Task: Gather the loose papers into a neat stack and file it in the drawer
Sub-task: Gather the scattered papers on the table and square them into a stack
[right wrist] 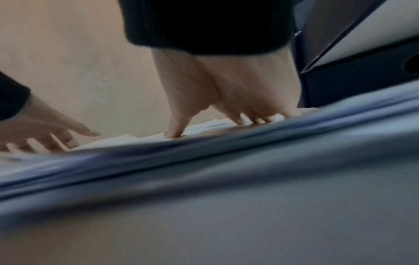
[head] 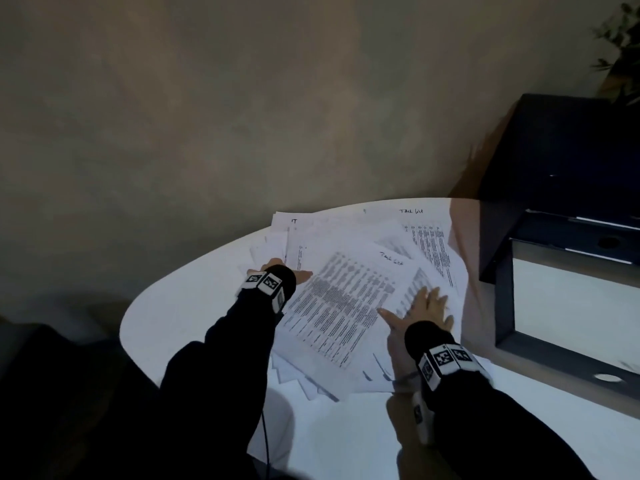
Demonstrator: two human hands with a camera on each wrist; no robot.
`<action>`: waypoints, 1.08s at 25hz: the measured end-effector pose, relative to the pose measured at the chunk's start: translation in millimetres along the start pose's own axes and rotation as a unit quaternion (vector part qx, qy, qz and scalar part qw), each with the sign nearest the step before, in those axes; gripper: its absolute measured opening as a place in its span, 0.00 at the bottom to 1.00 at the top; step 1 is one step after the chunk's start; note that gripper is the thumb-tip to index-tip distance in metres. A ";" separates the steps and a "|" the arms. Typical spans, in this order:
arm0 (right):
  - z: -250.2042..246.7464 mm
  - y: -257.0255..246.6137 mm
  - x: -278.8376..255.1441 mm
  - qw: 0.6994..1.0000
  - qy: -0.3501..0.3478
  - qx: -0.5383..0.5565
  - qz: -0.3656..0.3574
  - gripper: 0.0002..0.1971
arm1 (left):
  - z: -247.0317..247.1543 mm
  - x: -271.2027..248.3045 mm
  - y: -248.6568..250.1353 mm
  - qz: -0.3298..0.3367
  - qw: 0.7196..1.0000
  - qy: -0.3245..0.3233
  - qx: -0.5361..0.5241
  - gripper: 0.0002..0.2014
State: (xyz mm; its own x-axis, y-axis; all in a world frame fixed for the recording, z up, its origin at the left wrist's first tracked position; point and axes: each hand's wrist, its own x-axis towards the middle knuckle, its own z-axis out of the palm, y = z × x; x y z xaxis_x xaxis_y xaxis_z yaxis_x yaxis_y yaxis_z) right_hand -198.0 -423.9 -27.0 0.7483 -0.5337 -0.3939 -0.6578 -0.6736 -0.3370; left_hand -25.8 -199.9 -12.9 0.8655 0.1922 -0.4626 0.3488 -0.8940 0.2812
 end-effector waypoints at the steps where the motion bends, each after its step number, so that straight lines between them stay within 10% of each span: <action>1: 1.1 -5.7 0.6 1.000 -0.010 -0.019 -0.021 0.58 | 2.4 4.3 0.5 -0.005 1.000 -0.002 -0.016 0.52; 8: -10.6 -39.9 -4.7 0.998 0.059 -0.027 0.005 0.39 | -4.4 -30.8 -8.1 -0.017 0.999 0.017 -0.035 0.29; 13: -5.8 -7.0 4.3 0.988 0.059 0.027 0.138 0.45 | -17.6 -31.2 -17.3 -0.044 0.988 -0.006 -0.149 0.35; 20: -6.3 -56.9 -9.7 0.997 -0.055 0.044 0.004 0.42 | -13.9 -44.0 -12.1 0.008 0.985 -0.012 -0.174 0.35; 27: -41.1 -14.7 31.8 0.954 0.045 0.272 0.121 0.27 | -20.7 -37.4 -46.9 0.067 0.973 -0.051 -0.215 0.27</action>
State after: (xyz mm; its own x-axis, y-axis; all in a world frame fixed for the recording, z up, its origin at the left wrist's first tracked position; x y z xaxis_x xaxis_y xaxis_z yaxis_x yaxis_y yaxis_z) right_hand -161.0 -452.0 0.6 0.5565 -0.6988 -0.4495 -0.7415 -0.1735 -0.6481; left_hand -67.1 -156.8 8.7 0.8806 0.0250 -0.4732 0.3730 -0.6523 0.6598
